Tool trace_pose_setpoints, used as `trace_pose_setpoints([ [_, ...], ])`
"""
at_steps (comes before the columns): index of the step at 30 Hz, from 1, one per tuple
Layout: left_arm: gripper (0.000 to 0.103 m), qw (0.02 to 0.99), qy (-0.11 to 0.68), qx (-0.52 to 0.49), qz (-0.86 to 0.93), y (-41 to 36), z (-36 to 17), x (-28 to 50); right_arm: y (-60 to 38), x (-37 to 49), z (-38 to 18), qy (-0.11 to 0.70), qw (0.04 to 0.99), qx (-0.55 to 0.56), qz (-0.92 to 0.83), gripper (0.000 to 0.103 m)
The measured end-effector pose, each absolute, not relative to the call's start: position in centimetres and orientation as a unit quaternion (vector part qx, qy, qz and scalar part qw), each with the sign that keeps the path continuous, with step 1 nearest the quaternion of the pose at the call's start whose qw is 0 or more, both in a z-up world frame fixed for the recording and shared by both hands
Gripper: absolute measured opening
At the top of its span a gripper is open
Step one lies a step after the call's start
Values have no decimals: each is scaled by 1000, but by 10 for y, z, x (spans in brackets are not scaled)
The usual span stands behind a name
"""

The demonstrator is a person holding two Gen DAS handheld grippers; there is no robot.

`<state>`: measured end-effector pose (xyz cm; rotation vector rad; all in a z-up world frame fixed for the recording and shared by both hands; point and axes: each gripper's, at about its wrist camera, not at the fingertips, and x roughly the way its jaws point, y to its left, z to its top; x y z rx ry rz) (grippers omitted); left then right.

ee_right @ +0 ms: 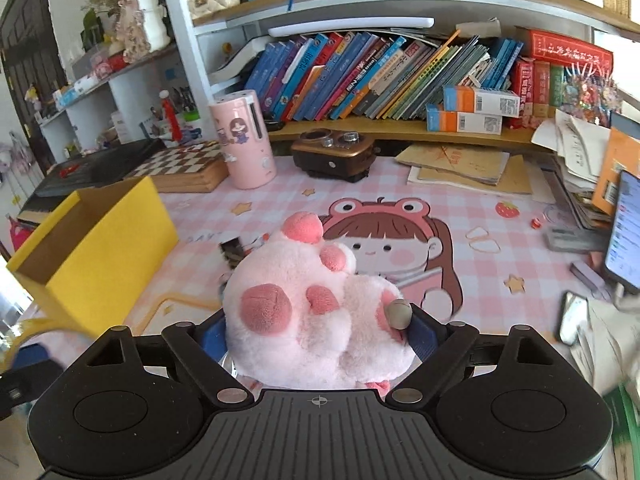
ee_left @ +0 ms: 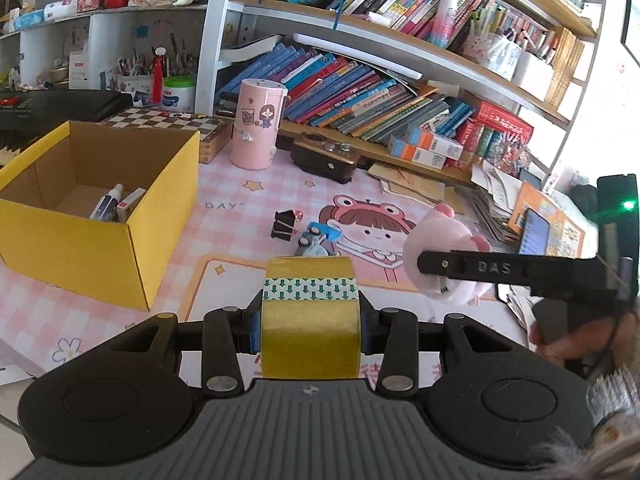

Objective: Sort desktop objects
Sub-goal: 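Grasp the pink plush toy with the right tool while the left tool holds the tape, then carry the tape roll and plush toy with both tools over the yellow box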

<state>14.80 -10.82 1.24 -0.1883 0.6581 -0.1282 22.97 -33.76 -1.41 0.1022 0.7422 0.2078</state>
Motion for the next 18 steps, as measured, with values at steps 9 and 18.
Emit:
trace_pose_setpoints([
  [9,39,937,321,-90,-106,-77,14,113,-309,170,-8,384,919,57,73,89],
  [18,39,935,320,-85,-125,-30,14,68,-261,119,-6,393,916,63,57,89],
])
